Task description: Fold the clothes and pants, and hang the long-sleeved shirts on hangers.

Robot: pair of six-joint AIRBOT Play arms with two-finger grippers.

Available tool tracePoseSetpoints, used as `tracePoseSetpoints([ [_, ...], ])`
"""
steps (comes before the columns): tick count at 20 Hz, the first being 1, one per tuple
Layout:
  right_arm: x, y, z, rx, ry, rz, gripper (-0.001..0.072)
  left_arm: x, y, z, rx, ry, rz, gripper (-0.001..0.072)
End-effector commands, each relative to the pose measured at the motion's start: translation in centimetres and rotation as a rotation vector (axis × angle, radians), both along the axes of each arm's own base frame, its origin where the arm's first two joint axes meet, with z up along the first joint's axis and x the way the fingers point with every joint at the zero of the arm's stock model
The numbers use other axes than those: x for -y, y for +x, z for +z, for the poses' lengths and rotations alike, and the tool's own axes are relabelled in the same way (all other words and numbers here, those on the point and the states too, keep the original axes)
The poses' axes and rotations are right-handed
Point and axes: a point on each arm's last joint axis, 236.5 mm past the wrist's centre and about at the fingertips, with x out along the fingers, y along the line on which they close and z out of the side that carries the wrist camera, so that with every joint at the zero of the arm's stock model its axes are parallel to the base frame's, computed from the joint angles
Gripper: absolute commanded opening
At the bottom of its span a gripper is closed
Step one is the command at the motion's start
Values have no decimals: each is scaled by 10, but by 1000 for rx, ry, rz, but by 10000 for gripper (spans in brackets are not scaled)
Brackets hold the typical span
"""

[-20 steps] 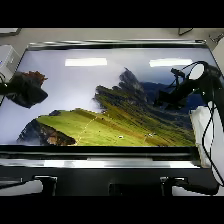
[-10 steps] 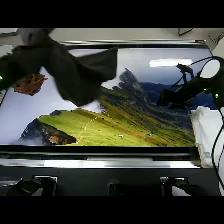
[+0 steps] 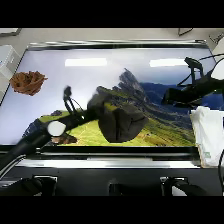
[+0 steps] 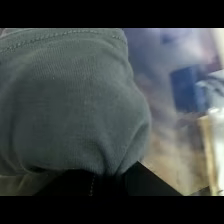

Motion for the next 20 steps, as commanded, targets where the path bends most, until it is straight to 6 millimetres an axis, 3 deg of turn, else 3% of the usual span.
tracePoseSetpoints([
  [1, 1, 8, -10, -7, -5, -4, 607, -5, -35, -85, -255, 67, 3, 33],
  [3, 1, 20, -25, -24, -2, -11, 608, -9, -42, -82, -292, 66, -16, 78],
  [4, 0, 27, -35, -34, 4, -15, 609, -13, -45, -76, -304, 67, -38, 333],
  [5, -2, 33, -45, -47, 13, -17, 616, -18, -49, -65, -301, 78, -88, 720],
  [7, -12, 43, -66, -85, 56, -13, 688, -41, -56, -30, -216, 170, -295, 720],
  [10, -30, 52, -99, -153, 135, 1, 693, -117, -27, 13, -189, 268, -225, 720],
  [12, -39, 56, -122, -205, 179, -9, 693, -170, 5, 21, -181, 277, -77, 720],
  [14, -51, 56, -142, -266, 234, -17, 693, -197, 19, 0, -254, 242, 1, 720],
  [16, -64, 55, -154, -316, 298, -27, 693, -183, 17, -31, -343, 200, -57, 720],
  [20, -74, 54, -166, -352, 331, -30, 693, -126, 27, -71, -370, 120, -146, 720],
])
